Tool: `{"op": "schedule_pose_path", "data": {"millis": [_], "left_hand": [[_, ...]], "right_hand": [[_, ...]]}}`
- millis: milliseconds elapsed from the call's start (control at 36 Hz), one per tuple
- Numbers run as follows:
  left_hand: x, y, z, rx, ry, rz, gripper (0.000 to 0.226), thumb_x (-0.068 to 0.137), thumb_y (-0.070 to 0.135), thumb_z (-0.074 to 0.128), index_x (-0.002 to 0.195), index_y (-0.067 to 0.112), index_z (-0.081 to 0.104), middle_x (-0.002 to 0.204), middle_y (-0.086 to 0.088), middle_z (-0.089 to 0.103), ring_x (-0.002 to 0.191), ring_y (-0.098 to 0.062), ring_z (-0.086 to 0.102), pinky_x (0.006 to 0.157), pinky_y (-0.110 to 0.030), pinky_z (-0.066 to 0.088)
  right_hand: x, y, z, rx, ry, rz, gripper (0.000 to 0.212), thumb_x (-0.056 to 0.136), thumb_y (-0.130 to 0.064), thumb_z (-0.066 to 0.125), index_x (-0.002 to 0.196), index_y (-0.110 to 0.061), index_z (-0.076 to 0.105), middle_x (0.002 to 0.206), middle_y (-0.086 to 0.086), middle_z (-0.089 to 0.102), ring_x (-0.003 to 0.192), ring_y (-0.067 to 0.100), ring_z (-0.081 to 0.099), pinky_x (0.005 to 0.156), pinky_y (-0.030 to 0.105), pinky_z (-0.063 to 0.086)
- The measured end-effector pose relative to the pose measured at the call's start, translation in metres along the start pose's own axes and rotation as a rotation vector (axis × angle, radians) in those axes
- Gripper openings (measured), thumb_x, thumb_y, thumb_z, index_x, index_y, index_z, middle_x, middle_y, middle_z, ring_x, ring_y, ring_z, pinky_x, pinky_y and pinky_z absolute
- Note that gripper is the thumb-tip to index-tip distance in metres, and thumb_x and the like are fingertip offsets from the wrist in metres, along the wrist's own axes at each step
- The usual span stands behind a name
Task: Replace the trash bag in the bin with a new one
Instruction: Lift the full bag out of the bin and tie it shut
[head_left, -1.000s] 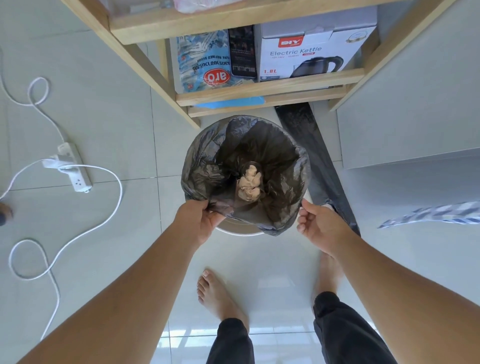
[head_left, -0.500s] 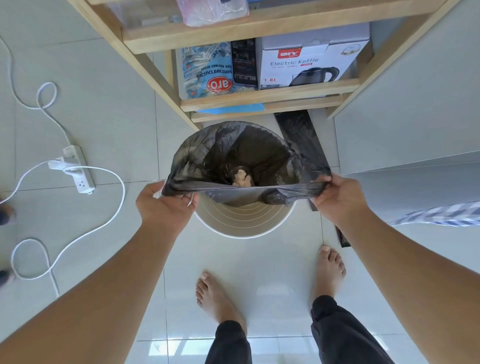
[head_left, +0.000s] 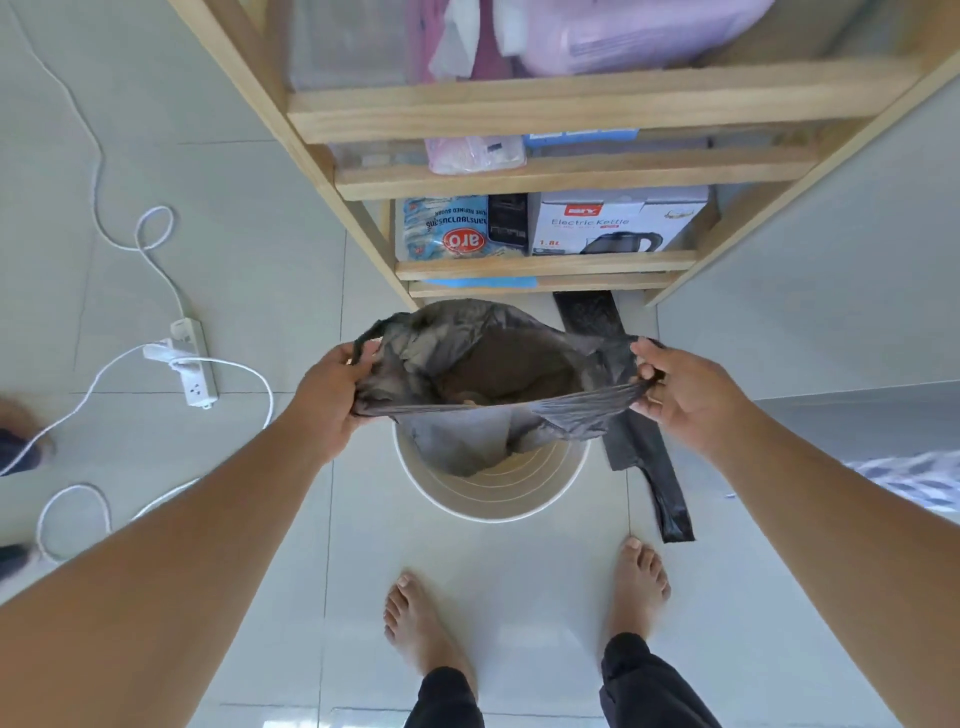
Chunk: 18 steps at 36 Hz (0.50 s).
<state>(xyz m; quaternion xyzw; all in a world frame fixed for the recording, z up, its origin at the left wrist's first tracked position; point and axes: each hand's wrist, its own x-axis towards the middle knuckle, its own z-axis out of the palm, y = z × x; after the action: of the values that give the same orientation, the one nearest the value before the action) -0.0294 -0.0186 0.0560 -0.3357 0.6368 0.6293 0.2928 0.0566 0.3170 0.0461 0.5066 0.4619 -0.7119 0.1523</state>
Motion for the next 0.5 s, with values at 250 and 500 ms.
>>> {"op": "schedule_pose_path", "data": {"millis": [250, 500], "left_hand": [[-0.019, 0.033, -0.002, 0.086, 0.063, 0.047, 0.042, 0.087, -0.015, 0.038, 0.069, 0.022, 0.047, 0.086, -0.001, 0.069, 0.089, -0.023, 0.066, 0.079, -0.039, 0.055], [-0.040, 0.033, -0.039, 0.223, 0.104, 0.059, 0.018, 0.075, 0.034, 0.071, 0.078, 0.017, 0.066, 0.082, -0.004, 0.062, 0.091, -0.020, 0.056, 0.088, -0.042, 0.043]], "right_hand": [[-0.029, -0.042, 0.015, -0.086, -0.005, -0.026, 0.022, 0.095, -0.028, 0.061, 0.102, -0.008, 0.067, 0.062, -0.001, 0.036, 0.058, 0.015, 0.042, 0.065, 0.035, 0.052], [-0.046, -0.029, -0.011, -0.295, 0.043, 0.179, 0.013, 0.095, -0.011, 0.059, 0.101, 0.000, 0.064, 0.063, 0.002, 0.037, 0.065, 0.019, 0.055, 0.062, 0.037, 0.057]]}}
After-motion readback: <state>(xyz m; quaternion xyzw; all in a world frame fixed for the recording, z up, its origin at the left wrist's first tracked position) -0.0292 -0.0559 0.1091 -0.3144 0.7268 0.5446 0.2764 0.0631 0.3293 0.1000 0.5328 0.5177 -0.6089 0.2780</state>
